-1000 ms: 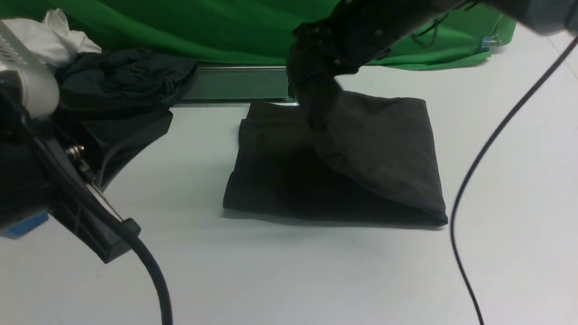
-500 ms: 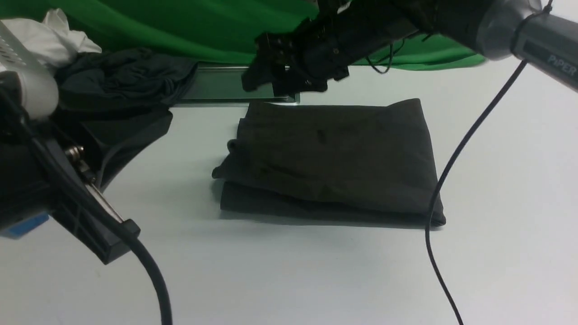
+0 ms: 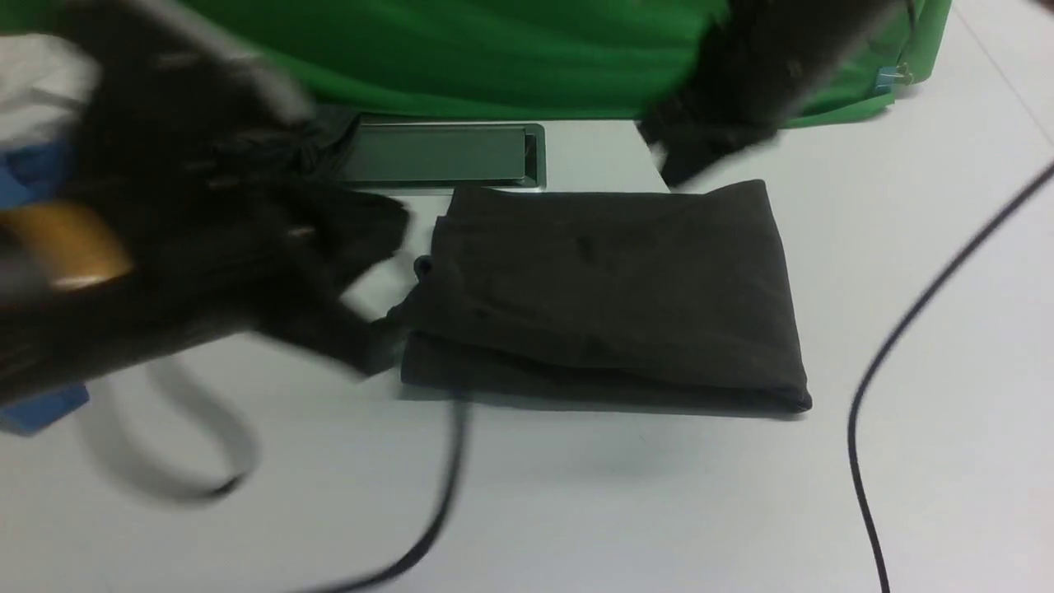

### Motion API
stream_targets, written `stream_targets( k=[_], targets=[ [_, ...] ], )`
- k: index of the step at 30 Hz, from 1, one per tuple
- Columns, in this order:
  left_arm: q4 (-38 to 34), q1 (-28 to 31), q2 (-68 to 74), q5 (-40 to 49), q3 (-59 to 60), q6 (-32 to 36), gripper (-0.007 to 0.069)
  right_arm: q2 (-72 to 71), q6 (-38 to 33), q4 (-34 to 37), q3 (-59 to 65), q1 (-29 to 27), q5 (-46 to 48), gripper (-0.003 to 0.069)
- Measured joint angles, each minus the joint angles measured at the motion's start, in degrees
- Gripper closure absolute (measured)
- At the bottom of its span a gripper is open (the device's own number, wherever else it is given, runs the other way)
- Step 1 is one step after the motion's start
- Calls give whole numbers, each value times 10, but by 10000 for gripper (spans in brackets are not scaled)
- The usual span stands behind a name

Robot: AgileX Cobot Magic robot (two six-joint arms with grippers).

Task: Fold a long-sleeved shirt on a white desktop.

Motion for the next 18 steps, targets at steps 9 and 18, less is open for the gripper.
stream_targets(
  k=[9, 18],
  targets=[
    [-10, 25, 286, -23, -135, 4, 607, -9, 47, -9, 177, -39, -145, 643],
    [-9, 92, 433, 71, -175, 43, 607, -9, 55, -4, 236, -51, -188, 643]
  ],
)
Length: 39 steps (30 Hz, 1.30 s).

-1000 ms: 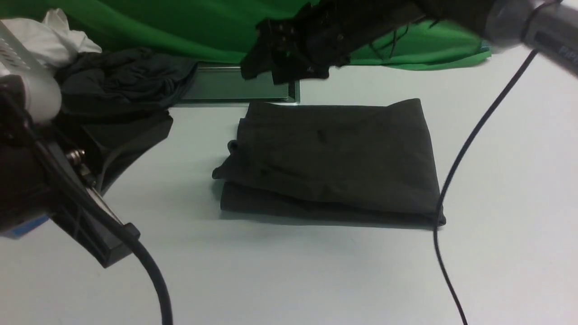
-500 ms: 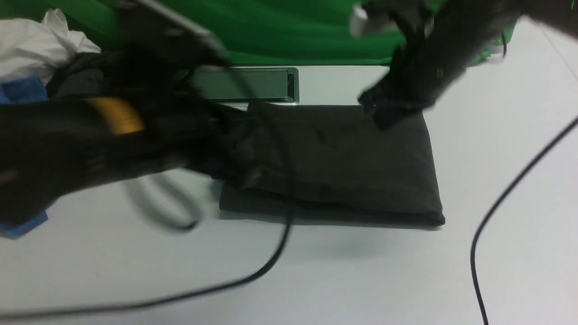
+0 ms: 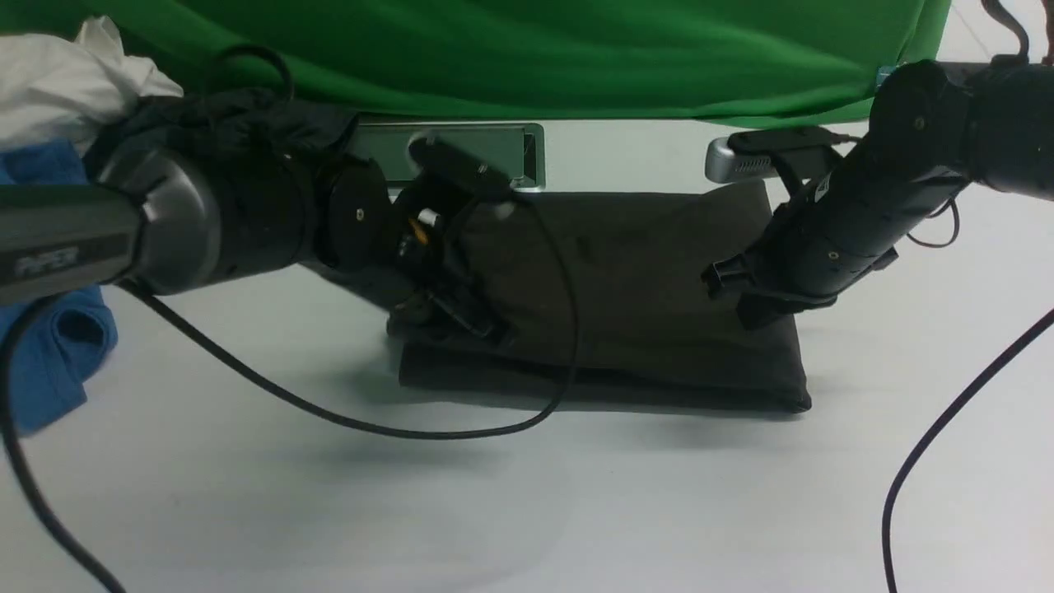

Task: Fold a long-sleeved shirt on a white desktop.

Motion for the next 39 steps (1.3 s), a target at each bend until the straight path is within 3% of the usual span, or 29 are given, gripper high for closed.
stream_targets(
  k=[8, 12, 15, 21, 28, 35, 39],
  targets=[
    [20, 24, 4, 45, -1, 1, 607, 10, 0, 2, -2, -2, -8, 634],
    [28, 24, 0, 51, -1, 1, 607, 15, 0, 2, -32, -16, -6, 601],
    [28, 24, -25, 57, -1, 1, 607, 15, -3, 3, -71, -44, -7, 537],
    [25, 24, -203, -18, 39, 3, 607, 54, -20, 2, -107, -62, -11, 495],
    [9, 24, -455, -147, 197, 4, 607, 143, -50, 13, -122, -50, -44, 489],
    [2, 24, -615, -177, 307, 4, 607, 180, -60, 28, -172, -37, -73, 483],
    [2, 24, -665, -164, 337, 4, 607, 180, -60, 29, -193, -33, -39, 487]
  ],
)
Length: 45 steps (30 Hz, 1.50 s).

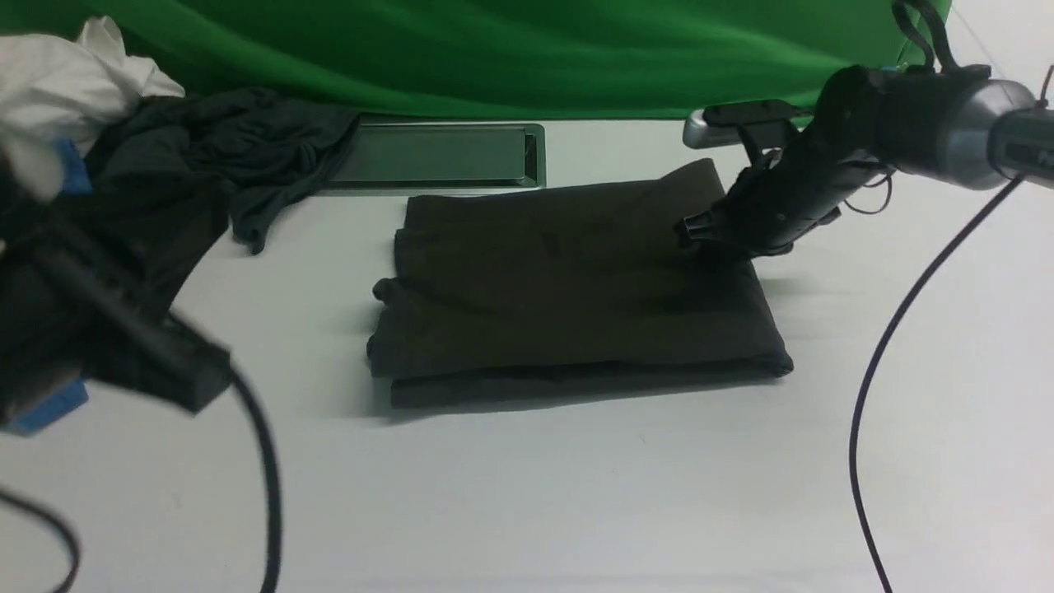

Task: Fold a long-sleeved shirt on a white desktop.

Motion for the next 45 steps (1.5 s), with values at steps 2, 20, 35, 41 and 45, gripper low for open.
stream_targets(
  k=[2, 20, 35, 41, 45],
  targets=[
    [0, 0, -30, 12, 12, -1, 607, -22, 0, -1, 2, 0, 27, 510],
    [-20, 0, -221, 16, 113, -2, 607, -672, 152, -99, 392, 0, 93, 625],
    [-20, 0, -223, 10, 123, -1, 606, -1017, 162, -107, 620, 0, 21, 592],
    [-20, 0, -223, 10, 123, -1, 606, -1042, 166, -108, 628, 0, 19, 559],
    [-20, 0, -223, 10, 123, -1, 606, -1042, 165, -137, 630, 0, 3, 552]
  ],
)
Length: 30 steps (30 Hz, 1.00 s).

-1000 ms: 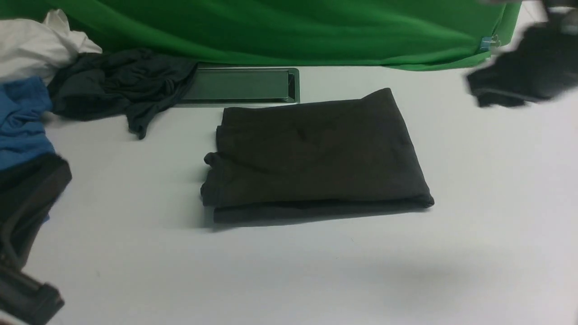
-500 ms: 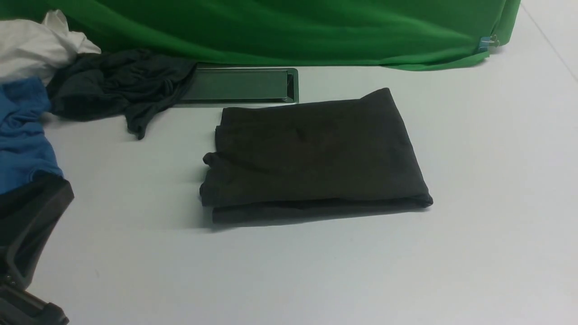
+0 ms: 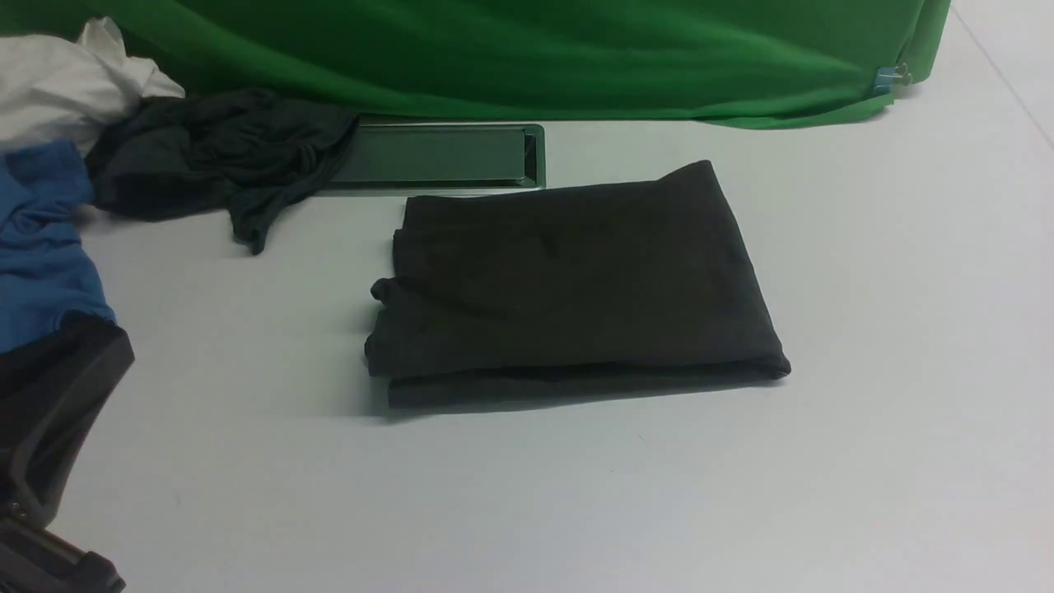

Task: Fold a long-sleeved shirt on a white desktop.

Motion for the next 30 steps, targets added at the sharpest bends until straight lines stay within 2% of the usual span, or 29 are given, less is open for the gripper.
stream_targets(
  k=[5, 10, 18, 30],
  targets=[
    [0, 0, 0, 0, 0, 0, 606, -35, -38, -9, 50, -11, -85, 629],
    [0, 0, 0, 0, 0, 1, 606, -126, -45, -11, 184, -65, -221, 642],
    [0, 0, -1, -2, 0, 1, 606, -213, -48, -11, 320, -109, -256, 636],
    [0, 0, -1, -2, 0, 1, 606, -216, -49, -11, 328, -110, -274, 610]
  ],
)
